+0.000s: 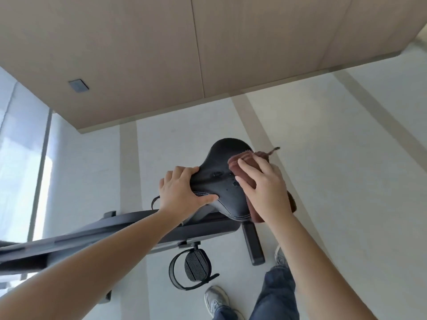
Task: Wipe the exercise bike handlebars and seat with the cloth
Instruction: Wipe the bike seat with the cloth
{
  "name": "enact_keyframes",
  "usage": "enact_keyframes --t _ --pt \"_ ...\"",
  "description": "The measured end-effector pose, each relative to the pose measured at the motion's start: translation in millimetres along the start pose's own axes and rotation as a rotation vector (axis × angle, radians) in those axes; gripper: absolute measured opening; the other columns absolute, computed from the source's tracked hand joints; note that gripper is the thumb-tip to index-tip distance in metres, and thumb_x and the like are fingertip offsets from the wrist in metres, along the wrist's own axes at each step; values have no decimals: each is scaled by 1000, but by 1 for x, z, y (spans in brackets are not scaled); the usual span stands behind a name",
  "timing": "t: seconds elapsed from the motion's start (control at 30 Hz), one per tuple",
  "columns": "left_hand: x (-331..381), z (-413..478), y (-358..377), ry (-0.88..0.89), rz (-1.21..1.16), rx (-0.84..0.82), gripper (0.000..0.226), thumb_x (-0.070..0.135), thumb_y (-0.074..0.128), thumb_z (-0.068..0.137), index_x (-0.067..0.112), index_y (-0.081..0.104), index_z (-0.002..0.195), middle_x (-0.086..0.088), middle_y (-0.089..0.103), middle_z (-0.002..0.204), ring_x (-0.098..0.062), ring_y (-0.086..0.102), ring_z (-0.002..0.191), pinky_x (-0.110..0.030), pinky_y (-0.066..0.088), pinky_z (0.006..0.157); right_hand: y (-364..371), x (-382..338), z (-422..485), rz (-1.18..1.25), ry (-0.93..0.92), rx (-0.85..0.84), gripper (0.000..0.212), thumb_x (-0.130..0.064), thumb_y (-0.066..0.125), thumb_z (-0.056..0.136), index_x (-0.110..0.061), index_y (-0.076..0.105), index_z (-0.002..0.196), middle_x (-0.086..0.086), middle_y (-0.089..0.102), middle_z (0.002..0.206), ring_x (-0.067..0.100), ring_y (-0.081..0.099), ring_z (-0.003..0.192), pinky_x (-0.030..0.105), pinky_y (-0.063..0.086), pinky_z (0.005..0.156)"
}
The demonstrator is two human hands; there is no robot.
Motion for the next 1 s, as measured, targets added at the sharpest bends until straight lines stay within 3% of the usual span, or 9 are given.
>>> enact_keyframes --t 0.13,0.23,0.3,0.4,0.5,0.67,0.8,0.93,1.0 --pt "-12 9 -9 85 -61 -65 66 44 76 65 27 51 123 2 53 114 -20 41 108 -29 25 92 31 -28 55 -146 -201 -364 38 -30 57 88 -26 54 126 3 47 138 34 44 109 43 38 95" --pt "-21 13 -13 146 -107 -147 59 33 77 68 22 52 121 0 56 113 -21 45 106 -24 28 85 47 -41 62 -210 -304 -489 40 -33 55 89 -29 52 128 2 45 141 33 43 113 42 35 99" --pt "-25 13 -15 172 -150 -198 57 28 77 69 20 52 120 0 56 113 -21 46 106 -23 30 84 34 -36 47 -154 -345 -474 39 -30 60 86 -28 56 124 2 50 137 32 46 113 41 38 99" --pt "-29 15 -17 165 -202 -231 56 26 78 67 20 53 117 3 57 114 -19 47 106 -25 33 87 9 -27 15 -78 -435 -384 34 -24 69 79 -22 66 112 5 63 119 33 56 100 45 50 86" --pt "-31 14 -19 139 -257 -228 62 23 78 66 17 49 120 4 58 120 -18 47 111 -26 34 90 3 -27 5 -75 -465 -362 32 -23 69 78 -20 67 110 4 66 111 33 57 91 47 53 76" --pt "-38 10 -20 127 -311 -247 73 22 79 66 18 40 127 8 57 126 -17 49 114 -27 35 94 35 -68 16 -126 -634 -506 33 -28 65 82 -25 64 115 4 63 119 34 55 98 48 50 79" --pt "-41 8 -20 114 -325 -210 69 22 80 65 19 44 124 7 59 122 -15 52 110 -22 37 88 42 -68 24 -105 -609 -652 36 -30 60 86 -31 57 122 -2 53 134 29 47 110 44 41 90" --pt "-40 6 -21 117 -342 -201 66 16 79 65 19 47 123 21 52 116 -15 51 112 -22 36 89 2 -30 20 -88 -537 -582 35 -22 67 81 -26 63 116 1 60 124 34 53 105 47 49 85" --pt "-39 6 -21 109 -344 -200 67 15 79 65 19 47 123 20 54 118 -15 50 112 -23 36 91 -10 -16 17 -78 -482 -539 36 -20 67 81 -25 63 116 2 61 123 36 55 103 48 51 85"
Point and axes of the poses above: each hand's wrist, its own z-axis towards the middle knuckle, its own y-axis out of the palm, x = y × z, the point moved 5 cm from there along z, towards the middle knuckle
